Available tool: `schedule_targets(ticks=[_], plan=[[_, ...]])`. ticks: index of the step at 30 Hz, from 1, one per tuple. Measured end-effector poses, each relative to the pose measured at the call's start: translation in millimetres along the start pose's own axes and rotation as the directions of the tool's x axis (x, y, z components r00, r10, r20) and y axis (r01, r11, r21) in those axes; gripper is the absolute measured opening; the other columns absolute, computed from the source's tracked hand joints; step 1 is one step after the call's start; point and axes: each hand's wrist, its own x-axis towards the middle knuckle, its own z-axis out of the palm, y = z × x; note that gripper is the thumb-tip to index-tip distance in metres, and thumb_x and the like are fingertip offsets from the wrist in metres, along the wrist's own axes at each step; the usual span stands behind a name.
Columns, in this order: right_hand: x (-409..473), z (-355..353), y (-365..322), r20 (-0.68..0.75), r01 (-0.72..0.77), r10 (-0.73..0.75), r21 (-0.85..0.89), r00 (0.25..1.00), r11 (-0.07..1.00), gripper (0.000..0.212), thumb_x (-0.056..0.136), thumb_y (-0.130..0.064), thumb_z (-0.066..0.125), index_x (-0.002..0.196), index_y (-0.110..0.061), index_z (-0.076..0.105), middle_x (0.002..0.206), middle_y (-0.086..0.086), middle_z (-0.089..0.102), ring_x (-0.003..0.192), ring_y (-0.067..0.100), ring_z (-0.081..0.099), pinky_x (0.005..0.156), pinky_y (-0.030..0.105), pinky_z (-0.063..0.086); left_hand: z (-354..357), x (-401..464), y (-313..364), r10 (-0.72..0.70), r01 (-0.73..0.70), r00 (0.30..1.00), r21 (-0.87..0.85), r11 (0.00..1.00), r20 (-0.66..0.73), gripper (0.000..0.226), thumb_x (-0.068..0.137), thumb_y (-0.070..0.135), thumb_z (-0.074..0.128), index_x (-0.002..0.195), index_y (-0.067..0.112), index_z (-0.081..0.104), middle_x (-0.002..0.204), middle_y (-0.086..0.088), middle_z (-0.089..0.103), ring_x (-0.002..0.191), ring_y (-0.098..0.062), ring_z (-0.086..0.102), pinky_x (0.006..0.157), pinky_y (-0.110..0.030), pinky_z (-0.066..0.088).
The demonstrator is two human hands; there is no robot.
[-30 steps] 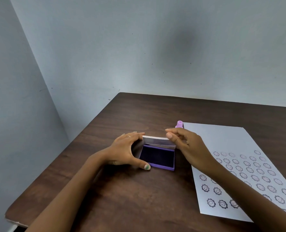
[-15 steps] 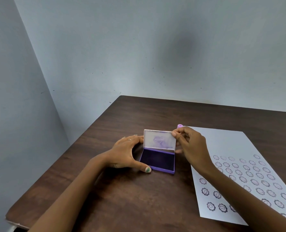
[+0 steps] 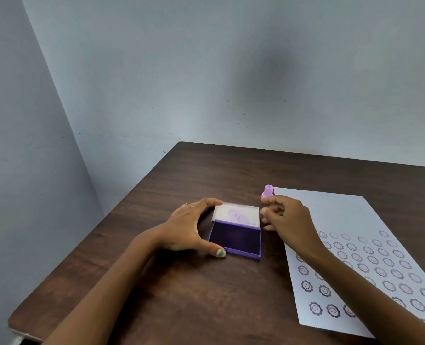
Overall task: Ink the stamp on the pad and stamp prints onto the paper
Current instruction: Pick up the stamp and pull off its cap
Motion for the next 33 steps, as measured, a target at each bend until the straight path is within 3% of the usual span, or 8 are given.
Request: schedule_targets(ticks=[7, 13, 17, 22, 27, 33], plan=[[-1.0, -1.0, -1.4, 0.023, -0.008, 0.008, -0.007, 1.000, 1.000, 0.021, 0.087, -0.009, 0.059, 0.108, -0.008, 0.063, 0.107, 0.013, 0.069, 0.081, 0.017, 0.067, 0.060, 0.013, 0.052, -0.8, -0.5, 1.0, 0.017, -0.017, 1.000, -0.005, 1.000, 0.014, 0.067, 0.054, 0.063, 0.073, 0.111, 0.042, 0.044, 0.141, 0.015, 0.040, 0.118, -0.005, 0.034, 0.099, -0.026, 0.024], [0.5, -2.4, -1.3, -0.003, 0.003, -0.003, -0.005, 1.000, 1.000, 0.016, 0.087, -0.011, 0.059, 0.102, -0.010, 0.065, 0.102, 0.011, 0.070, 0.072, 0.012, 0.066, 0.054, 0.011, 0.051, -3.9, -1.2, 1.2, 0.028, -0.028, 1.000, -0.031, 0.999, 0.008, 0.061, 0.055, 0.061, 0.076, 0.104, 0.042, 0.047, 0.140, 0.018, 0.041, 0.124, -0.007, 0.037, 0.104, -0.031, 0.030], [4.1, -6.9, -4.7, -0.119, 0.044, -0.043, 0.008, 0.992, 0.999, 0.013, 0.085, -0.011, 0.062, 0.098, -0.008, 0.067, 0.103, 0.011, 0.070, 0.075, 0.015, 0.064, 0.064, 0.022, 0.055, -7.0, -3.1, -0.3, 0.011, -0.011, 1.000, -0.047, 0.999, 0.005, 0.060, 0.055, 0.058, 0.079, 0.103, 0.043, 0.047, 0.131, 0.025, 0.042, 0.120, -0.006, 0.040, 0.105, -0.034, 0.034], [20.0, -10.5, -4.6, -0.231, 0.089, -0.103, -0.069, 0.968, 0.994, 0.016, 0.084, -0.014, 0.064, 0.098, -0.007, 0.065, 0.106, 0.013, 0.066, 0.079, 0.010, 0.054, 0.063, 0.012, 0.040, -7.2, -3.0, 0.5, 0.008, -0.008, 1.000, -0.019, 1.000, -0.008, 0.059, 0.058, 0.054, 0.082, 0.104, 0.041, 0.047, 0.120, 0.033, 0.038, 0.115, -0.003, 0.037, 0.098, -0.028, 0.032], [36.7, -6.8, -1.4, -0.123, 0.091, -0.109, -0.140, 0.986, 0.986, 0.027, 0.087, -0.015, 0.060, 0.113, -0.005, 0.060, 0.121, 0.014, 0.061, 0.105, 0.024, 0.057, 0.085, 0.026, 0.042, -7.7, -3.0, 0.6, 0.005, -0.005, 1.000, -0.013, 1.000, 0.001, 0.061, 0.058, 0.053, 0.082, 0.106, 0.040, 0.046, 0.121, 0.030, 0.039, 0.115, -0.004, 0.038, 0.097, -0.028, 0.033], [35.1, -1.0, 2.3, -0.023, 0.137, -0.143, -0.174, 0.989, 0.975, 0.022, 0.087, -0.009, 0.059, 0.108, -0.004, 0.064, 0.111, 0.015, 0.067, 0.095, 0.022, 0.062, 0.086, 0.026, 0.045, -9.5, -2.6, 0.4, -0.012, 0.013, 0.999, -0.019, 1.000, 0.034, 0.062, 0.059, 0.053, 0.082, 0.106, 0.040, 0.045, 0.123, 0.028, 0.037, 0.115, -0.005, 0.037, 0.099, -0.030, 0.034]])
